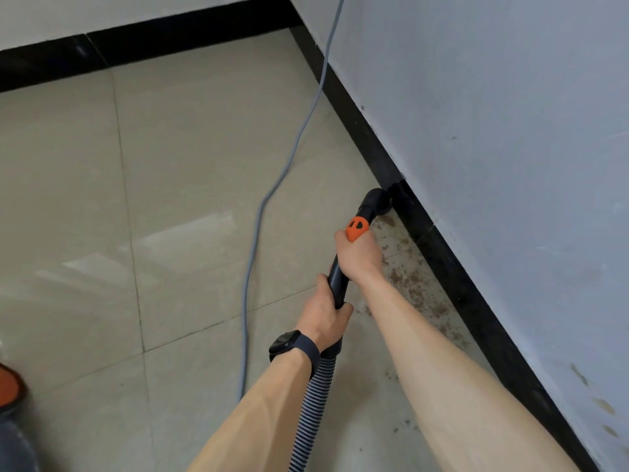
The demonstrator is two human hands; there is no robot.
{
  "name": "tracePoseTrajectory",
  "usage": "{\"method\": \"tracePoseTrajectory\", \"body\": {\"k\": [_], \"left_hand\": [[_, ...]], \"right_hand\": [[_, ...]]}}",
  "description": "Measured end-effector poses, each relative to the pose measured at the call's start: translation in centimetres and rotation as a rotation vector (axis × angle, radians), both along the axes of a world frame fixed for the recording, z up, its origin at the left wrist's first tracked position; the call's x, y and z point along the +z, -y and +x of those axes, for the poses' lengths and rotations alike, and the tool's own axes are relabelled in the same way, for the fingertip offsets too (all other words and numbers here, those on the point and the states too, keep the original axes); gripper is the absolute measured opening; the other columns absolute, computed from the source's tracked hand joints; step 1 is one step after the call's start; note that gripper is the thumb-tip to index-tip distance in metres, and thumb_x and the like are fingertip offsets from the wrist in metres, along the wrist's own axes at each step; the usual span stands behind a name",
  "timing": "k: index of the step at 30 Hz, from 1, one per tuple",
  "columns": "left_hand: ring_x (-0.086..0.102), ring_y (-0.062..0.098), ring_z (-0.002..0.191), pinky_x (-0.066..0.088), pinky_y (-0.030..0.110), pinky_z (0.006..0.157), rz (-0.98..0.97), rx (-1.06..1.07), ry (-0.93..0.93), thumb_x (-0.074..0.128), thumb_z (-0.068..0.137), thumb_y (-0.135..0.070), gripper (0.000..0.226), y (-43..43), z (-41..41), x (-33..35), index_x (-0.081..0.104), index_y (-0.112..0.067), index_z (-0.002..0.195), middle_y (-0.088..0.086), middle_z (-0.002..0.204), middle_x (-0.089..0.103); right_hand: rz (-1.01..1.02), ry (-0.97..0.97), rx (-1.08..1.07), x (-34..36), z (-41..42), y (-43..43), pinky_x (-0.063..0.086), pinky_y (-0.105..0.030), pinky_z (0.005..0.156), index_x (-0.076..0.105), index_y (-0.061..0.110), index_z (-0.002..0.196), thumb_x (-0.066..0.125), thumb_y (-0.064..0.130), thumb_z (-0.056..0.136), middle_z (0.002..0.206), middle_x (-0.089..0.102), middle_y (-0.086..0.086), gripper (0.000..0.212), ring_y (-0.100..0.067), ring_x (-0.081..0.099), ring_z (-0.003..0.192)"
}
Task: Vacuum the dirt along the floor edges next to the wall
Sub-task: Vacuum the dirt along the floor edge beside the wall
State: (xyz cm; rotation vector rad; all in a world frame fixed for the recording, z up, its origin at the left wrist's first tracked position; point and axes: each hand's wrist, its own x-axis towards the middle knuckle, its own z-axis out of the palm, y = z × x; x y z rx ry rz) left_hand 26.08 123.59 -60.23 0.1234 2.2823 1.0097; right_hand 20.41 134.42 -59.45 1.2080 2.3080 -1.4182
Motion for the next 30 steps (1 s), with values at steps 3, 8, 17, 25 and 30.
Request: {"method": "tracePoseTrajectory", "body": {"k": [3, 8, 17, 25, 30], "left_hand": [[0.050, 0.021, 0.060, 0.035, 0.028, 0.047, -0.002, 0.002, 0.011, 0.057, 0.092, -0.015, 0.030, 0.2, -0.2, -0.1, 0.030, -0.014, 0.105, 0.001, 0.073, 0.051], [0.053, 0.026, 0.066, 0.040, 0.032, 0.054, -0.011, 0.008, -0.002, 0.058, 0.092, -0.016, 0.031, 0.7, -0.7, -0.2, 0.032, -0.012, 0.107, 0.004, 0.078, 0.052], [0.052, 0.018, 0.063, 0.037, 0.026, 0.048, 0.005, 0.021, 0.009, 0.058, 0.093, -0.016, 0.031, 0.6, -0.8, 0.1, 0.034, -0.012, 0.113, 0.003, 0.079, 0.054], [0.067, 0.033, 0.076, 0.057, 0.050, 0.070, -0.099, 0.050, 0.002, 0.059, 0.089, -0.016, 0.034, 5.2, -0.2, 2.0, 0.037, -0.017, 0.115, 0.015, 0.085, 0.067], [0.068, 0.030, 0.073, 0.058, 0.050, 0.070, -0.144, 0.112, -0.025, 0.061, 0.086, -0.017, 0.033, 9.4, 1.0, 2.9, 0.044, -0.018, 0.114, 0.011, 0.084, 0.066]], "right_hand": [[-0.044, -0.008, -0.015, -0.3, -0.2, 0.0, 0.052, -0.036, 0.069, 0.049, 0.003, 0.123, 0.054, 0.044, 0.097, 0.109, 0.065, -0.012, 0.049, -0.027, 0.064, 0.090], [-0.099, -0.031, -0.004, -0.1, -0.5, 0.3, 0.050, -0.030, 0.056, 0.037, 0.004, 0.125, 0.050, 0.036, 0.104, 0.091, 0.061, -0.003, 0.041, -0.016, 0.064, 0.068], [-0.237, -0.091, -0.077, 0.4, -1.0, 0.7, 0.058, -0.032, 0.054, 0.030, 0.009, 0.119, 0.050, 0.026, 0.104, 0.085, 0.063, -0.007, 0.030, -0.024, 0.070, 0.053], [-0.417, -0.085, -0.059, 1.6, -0.6, 4.4, 0.063, -0.036, 0.061, 0.030, 0.010, 0.117, 0.056, 0.016, 0.097, 0.093, 0.058, -0.005, 0.034, -0.025, 0.071, 0.056], [-0.512, -0.132, -0.102, 1.5, 0.7, 8.9, 0.061, -0.031, 0.058, 0.030, 0.011, 0.116, 0.054, 0.016, 0.098, 0.093, 0.063, -0.006, 0.030, -0.021, 0.070, 0.053]]}}
